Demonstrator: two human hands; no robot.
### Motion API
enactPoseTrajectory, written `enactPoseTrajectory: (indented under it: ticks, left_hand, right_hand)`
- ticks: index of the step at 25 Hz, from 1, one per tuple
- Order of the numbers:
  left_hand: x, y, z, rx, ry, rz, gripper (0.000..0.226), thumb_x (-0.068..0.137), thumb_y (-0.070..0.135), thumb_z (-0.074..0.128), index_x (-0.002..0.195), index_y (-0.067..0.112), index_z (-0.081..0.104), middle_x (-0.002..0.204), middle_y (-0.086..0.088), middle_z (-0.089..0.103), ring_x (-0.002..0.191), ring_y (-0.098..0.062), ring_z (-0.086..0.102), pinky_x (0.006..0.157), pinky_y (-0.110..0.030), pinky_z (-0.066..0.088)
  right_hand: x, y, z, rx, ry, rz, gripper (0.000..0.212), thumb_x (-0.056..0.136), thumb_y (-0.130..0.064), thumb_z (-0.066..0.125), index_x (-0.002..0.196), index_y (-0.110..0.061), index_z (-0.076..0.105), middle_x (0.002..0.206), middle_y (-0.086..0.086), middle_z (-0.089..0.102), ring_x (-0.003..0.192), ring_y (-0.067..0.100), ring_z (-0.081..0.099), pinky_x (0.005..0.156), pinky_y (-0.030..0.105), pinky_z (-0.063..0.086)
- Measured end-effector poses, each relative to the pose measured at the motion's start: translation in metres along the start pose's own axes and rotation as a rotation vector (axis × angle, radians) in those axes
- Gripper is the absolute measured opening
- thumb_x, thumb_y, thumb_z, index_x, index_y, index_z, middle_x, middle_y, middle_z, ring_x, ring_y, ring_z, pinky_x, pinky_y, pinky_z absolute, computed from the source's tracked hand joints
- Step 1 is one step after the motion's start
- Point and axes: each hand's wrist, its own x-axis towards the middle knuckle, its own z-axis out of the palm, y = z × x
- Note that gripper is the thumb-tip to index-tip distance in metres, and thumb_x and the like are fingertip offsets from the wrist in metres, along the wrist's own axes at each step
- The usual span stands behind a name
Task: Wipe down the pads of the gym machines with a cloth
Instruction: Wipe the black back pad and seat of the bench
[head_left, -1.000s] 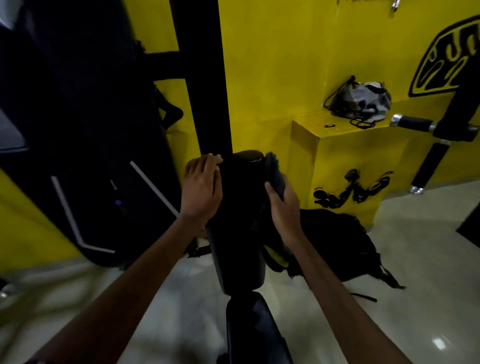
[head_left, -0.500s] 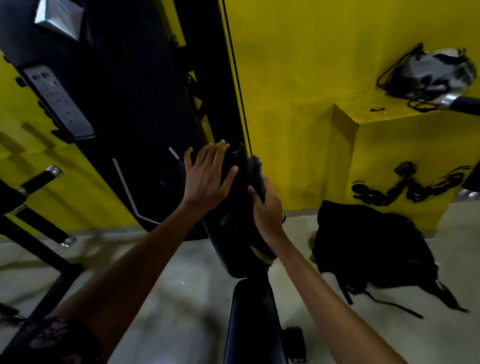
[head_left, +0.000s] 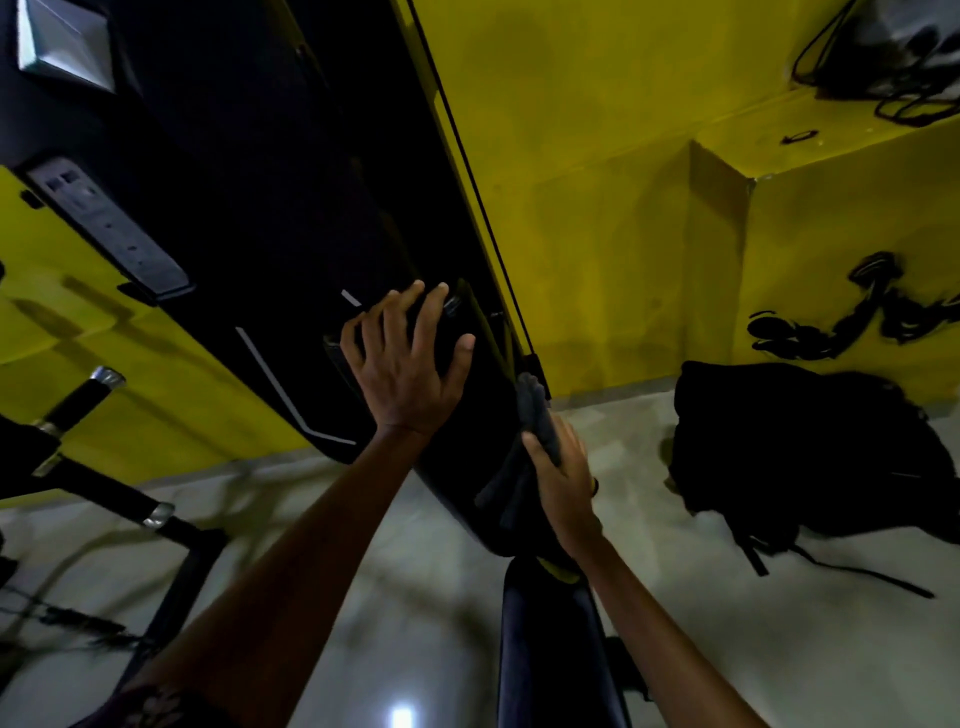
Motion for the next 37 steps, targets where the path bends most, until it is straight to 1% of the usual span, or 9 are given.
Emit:
enactPoseTrajectory:
  ticks: [7, 11, 14, 17, 21, 24, 28, 33, 37]
  left_hand:
    - [0.000, 0.000, 0.001, -0.006, 0.015, 0.008, 0.050, 0.088, 0.057, 0.037, 0.122, 0.022, 0.049, 0.116, -0.008, 0.064, 0.110, -0.024, 0.051, 0.092, -0.041, 0.035]
    - [0.001, 0.000, 0.003, 0.012, 0.028, -0.004, 0.054, 0.084, 0.060, 0.042, 0.120, 0.022, 0.049, 0.114, -0.008, 0.064, 0.109, -0.024, 0.052, 0.091, -0.041, 0.036]
    - [0.002, 0.001, 0.003, 0.016, 0.046, -0.004, 0.052, 0.082, 0.057, 0.046, 0.120, 0.021, 0.050, 0.114, -0.009, 0.065, 0.108, -0.024, 0.052, 0.089, -0.041, 0.037]
    - [0.001, 0.002, 0.002, 0.015, 0.038, -0.010, 0.053, 0.082, 0.057, 0.047, 0.120, 0.021, 0.049, 0.114, -0.009, 0.065, 0.107, -0.024, 0.052, 0.089, -0.042, 0.038]
    - [0.002, 0.002, 0.003, 0.020, 0.043, -0.014, 0.053, 0.081, 0.057, 0.045, 0.120, 0.021, 0.049, 0.113, -0.009, 0.065, 0.107, -0.024, 0.052, 0.087, -0.042, 0.040]
    - [0.001, 0.002, 0.004, 0.023, 0.051, -0.011, 0.052, 0.083, 0.058, 0.043, 0.120, 0.021, 0.049, 0.113, -0.009, 0.065, 0.107, -0.024, 0.051, 0.088, -0.041, 0.039]
    - [0.001, 0.002, 0.004, 0.027, 0.061, -0.013, 0.053, 0.084, 0.059, 0.041, 0.120, 0.020, 0.049, 0.113, -0.009, 0.064, 0.107, -0.024, 0.051, 0.089, -0.041, 0.038]
    - [0.002, 0.002, 0.004, 0.027, 0.050, -0.013, 0.054, 0.082, 0.057, 0.045, 0.122, 0.021, 0.048, 0.114, -0.008, 0.065, 0.108, -0.024, 0.051, 0.090, -0.041, 0.037]
    - [0.001, 0.005, 0.003, 0.023, 0.049, -0.010, 0.055, 0.080, 0.057, 0.046, 0.121, 0.020, 0.049, 0.113, -0.009, 0.065, 0.105, -0.024, 0.051, 0.088, -0.041, 0.038]
  right_hand:
    - [-0.004, 0.017, 0.002, 0.004, 0.012, 0.007, 0.049, 0.087, -0.047, 0.047, 0.120, -0.012, 0.057, 0.113, -0.002, 0.059, 0.112, 0.020, 0.053, 0.092, 0.034, 0.043]
    - [-0.020, 0.071, -0.010, -0.062, -0.065, 0.267, 0.064, 0.081, -0.061, 0.046, 0.127, -0.017, 0.054, 0.124, 0.004, 0.057, 0.120, 0.025, 0.050, 0.099, 0.045, 0.043]
    - [-0.015, 0.073, -0.012, -0.087, -0.069, 0.253, 0.053, 0.088, -0.045, 0.048, 0.127, -0.010, 0.055, 0.122, 0.004, 0.057, 0.117, 0.020, 0.048, 0.097, 0.039, 0.042]
    - [-0.027, 0.086, -0.013, -0.001, -0.115, 0.352, 0.040, 0.096, -0.033, 0.052, 0.133, -0.017, 0.049, 0.124, -0.003, 0.051, 0.115, 0.013, 0.046, 0.097, 0.034, 0.039]
    - [-0.039, 0.141, -0.018, -0.019, -0.145, 0.596, 0.048, 0.095, -0.041, 0.049, 0.138, -0.021, 0.044, 0.136, 0.010, 0.052, 0.125, 0.031, 0.048, 0.102, 0.050, 0.041]
    - [-0.036, 0.158, -0.020, 0.028, -0.177, 0.712, 0.050, 0.095, -0.038, 0.051, 0.139, -0.017, 0.044, 0.136, 0.013, 0.052, 0.124, 0.033, 0.049, 0.102, 0.050, 0.041]
    - [-0.035, 0.181, -0.017, -0.004, -0.185, 0.710, 0.076, 0.073, -0.078, 0.048, 0.133, -0.031, 0.048, 0.131, 0.009, 0.056, 0.120, 0.033, 0.052, 0.099, 0.053, 0.044]
    - [-0.026, 0.100, -0.021, -0.024, -0.177, 0.552, 0.044, 0.098, -0.034, 0.046, 0.139, -0.019, 0.044, 0.130, 0.002, 0.053, 0.120, 0.019, 0.048, 0.102, 0.043, 0.042]
    - [-0.032, 0.107, -0.020, 0.043, -0.153, 0.628, 0.037, 0.098, -0.031, 0.047, 0.134, -0.026, 0.048, 0.132, 0.009, 0.055, 0.122, 0.030, 0.051, 0.100, 0.046, 0.045]
